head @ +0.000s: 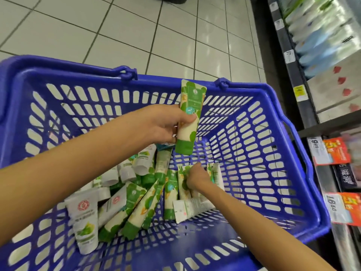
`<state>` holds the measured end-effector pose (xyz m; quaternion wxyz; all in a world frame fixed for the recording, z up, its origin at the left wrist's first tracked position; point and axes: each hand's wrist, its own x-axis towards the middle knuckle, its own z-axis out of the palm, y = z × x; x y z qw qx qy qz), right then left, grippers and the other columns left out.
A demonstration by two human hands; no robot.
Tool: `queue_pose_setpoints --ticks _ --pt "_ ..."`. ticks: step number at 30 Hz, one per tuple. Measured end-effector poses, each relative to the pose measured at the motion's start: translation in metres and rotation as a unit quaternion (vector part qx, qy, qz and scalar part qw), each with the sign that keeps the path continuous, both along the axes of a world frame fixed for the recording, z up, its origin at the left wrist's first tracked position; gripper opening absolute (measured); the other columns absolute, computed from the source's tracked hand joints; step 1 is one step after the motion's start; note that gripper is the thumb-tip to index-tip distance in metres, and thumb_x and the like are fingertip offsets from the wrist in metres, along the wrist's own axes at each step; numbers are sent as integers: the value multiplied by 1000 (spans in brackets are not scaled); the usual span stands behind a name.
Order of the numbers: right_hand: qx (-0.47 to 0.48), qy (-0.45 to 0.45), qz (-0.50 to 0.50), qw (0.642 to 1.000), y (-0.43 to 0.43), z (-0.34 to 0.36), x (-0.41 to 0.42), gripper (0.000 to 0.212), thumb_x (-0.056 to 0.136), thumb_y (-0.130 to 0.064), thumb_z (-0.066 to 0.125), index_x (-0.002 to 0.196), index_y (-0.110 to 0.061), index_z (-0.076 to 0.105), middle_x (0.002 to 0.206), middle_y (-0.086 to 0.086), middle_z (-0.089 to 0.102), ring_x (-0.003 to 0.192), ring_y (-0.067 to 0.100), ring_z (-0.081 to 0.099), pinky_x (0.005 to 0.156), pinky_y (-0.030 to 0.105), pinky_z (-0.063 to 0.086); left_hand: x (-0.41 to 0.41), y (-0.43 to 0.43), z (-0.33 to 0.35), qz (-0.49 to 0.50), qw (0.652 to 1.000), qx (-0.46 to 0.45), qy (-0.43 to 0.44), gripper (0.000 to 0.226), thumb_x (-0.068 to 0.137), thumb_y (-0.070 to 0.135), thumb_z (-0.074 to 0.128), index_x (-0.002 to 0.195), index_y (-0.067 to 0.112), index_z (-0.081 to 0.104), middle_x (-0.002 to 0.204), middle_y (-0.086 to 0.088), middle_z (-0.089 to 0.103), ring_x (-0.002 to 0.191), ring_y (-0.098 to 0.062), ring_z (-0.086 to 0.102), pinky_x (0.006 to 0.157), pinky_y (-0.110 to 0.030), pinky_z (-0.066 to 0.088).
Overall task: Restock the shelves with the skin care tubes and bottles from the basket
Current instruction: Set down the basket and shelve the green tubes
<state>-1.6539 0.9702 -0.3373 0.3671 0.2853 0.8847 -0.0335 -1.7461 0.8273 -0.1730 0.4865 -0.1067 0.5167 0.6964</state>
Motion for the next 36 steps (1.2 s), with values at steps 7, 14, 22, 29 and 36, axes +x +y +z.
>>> queue_pose_setpoints --ticks 7,14,22,29,36 --pt "-245 125 -185 944 18 47 -32 28 84 -11 63 110 -3 55 94 11 59 86 23 59 67 30 52 6 2 -3 -6 998 23 50 24 93 17 49 117 18 54 96 2 62 83 -12 59 67 -30 51" --pt "-535 319 -295 724 59 166 25 17 93 -21 52 109 -18 55 76 2 65 62 15 60 62 31 51 52 37 -3 -125 978 109 128 34 94 33 41 128 36 44 109 10 66 85 -7 65 59 -28 56" --pt "-492 517 -376 591 145 287 222 27 97 -32 35 119 -21 46 85 12 55 68 22 53 66 28 49 176 192 80 -328 886 284 162 42 75 10 55 116 17 51 86 3 65 72 -8 64 69 -29 56" --pt "-315 679 -462 476 178 328 425 20 90 -9 43 90 -9 63 74 2 68 63 11 66 62 22 56 354 305 138 -503 767 343 202 14 96 12 41 105 19 49 58 14 60 54 -2 57 69 -30 53" --pt "-319 752 -456 354 189 302 568 64 84 -43 46 137 -9 33 79 7 59 65 20 58 62 33 49 500 340 124 -575 721 374 96 31 99 18 34 129 24 40 97 -9 54 84 -23 52 82 -39 46"
